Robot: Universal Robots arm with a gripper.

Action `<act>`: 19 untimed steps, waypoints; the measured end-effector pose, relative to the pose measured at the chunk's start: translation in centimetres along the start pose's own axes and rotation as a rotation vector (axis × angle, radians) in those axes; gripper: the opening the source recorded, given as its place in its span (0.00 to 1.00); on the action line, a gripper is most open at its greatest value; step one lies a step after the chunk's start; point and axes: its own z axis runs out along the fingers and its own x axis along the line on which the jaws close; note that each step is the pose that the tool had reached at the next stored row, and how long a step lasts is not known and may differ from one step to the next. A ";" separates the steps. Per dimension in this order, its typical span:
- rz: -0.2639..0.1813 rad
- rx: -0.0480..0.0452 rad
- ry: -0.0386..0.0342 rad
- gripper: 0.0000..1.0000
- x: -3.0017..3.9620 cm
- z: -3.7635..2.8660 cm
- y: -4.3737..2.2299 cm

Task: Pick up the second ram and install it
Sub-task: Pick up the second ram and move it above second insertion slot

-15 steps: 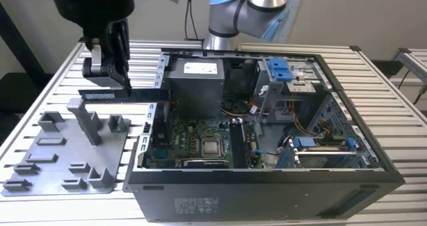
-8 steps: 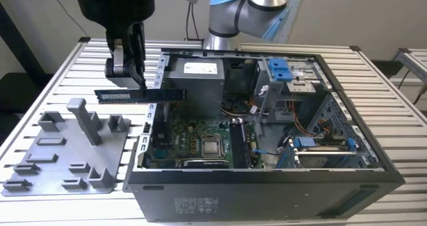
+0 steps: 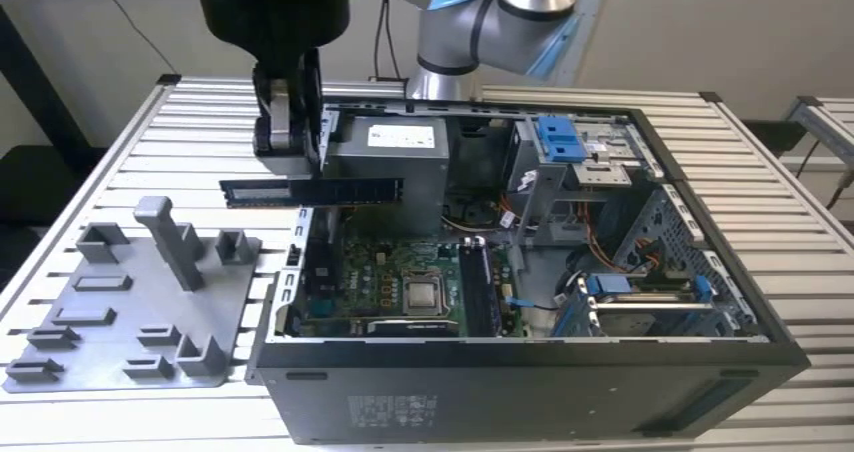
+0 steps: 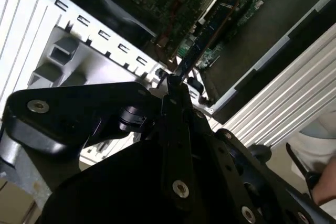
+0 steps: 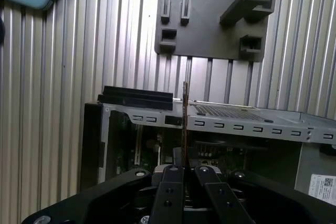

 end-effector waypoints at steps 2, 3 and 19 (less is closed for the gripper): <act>0.000 0.0000 0.0001 0.14 0.05 -0.01 -0.62; 0.000 0.0000 0.0000 0.14 0.07 -0.01 -0.94; 0.022 0.0001 -0.0003 0.14 0.41 0.10 -4.96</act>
